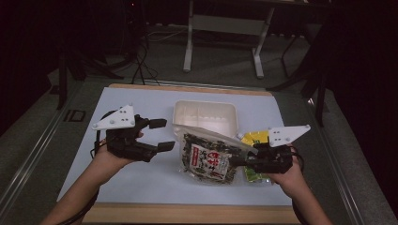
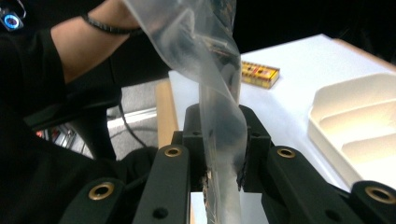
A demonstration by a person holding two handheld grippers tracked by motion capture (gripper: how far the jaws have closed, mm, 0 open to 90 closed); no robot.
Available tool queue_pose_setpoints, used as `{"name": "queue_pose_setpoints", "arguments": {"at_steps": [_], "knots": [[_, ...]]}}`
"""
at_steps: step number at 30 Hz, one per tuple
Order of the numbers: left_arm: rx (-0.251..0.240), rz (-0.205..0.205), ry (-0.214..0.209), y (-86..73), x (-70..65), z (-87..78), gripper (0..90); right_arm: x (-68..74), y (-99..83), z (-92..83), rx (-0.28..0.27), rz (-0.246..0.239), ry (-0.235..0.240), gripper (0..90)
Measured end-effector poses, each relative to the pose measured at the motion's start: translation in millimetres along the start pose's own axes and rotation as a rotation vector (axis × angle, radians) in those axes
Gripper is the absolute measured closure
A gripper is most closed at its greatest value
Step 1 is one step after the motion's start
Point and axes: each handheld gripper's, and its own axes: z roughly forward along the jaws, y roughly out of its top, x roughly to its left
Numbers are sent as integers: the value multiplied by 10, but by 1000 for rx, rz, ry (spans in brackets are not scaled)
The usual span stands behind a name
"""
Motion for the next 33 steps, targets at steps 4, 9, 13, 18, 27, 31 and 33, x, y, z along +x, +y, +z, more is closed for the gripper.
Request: {"name": "queue_pose_setpoints", "arguments": {"at_steps": [4, 9, 13, 18, 27, 31, 33], "knots": [[-24, 0, 33, -65, -1, -40, 115, -3, 117, -94, -38, -6, -31, 772], [-13, -22, 76, -144, 10, -45, 14, -32, 226, -176, -73, -15, -81, 771], [-33, -56, 108, -323, 36, -53, 5, -103, 331, -246, -112, 0, -147, 771], [-26, -41, 179, -559, 13, -10, 5, -192, 445, -284, -138, 4, -223, 771], [-62, -44, 229, -774, 29, -27, 7, -414, 519, -318, -198, 52, -407, 771], [-45, -32, 257, -865, 24, -8, 7, -527, 506, -301, -227, 89, -517, 771], [-31, -38, 257, -915, 22, 12, 7, -603, 485, -272, -241, 116, -563, 771]]}}
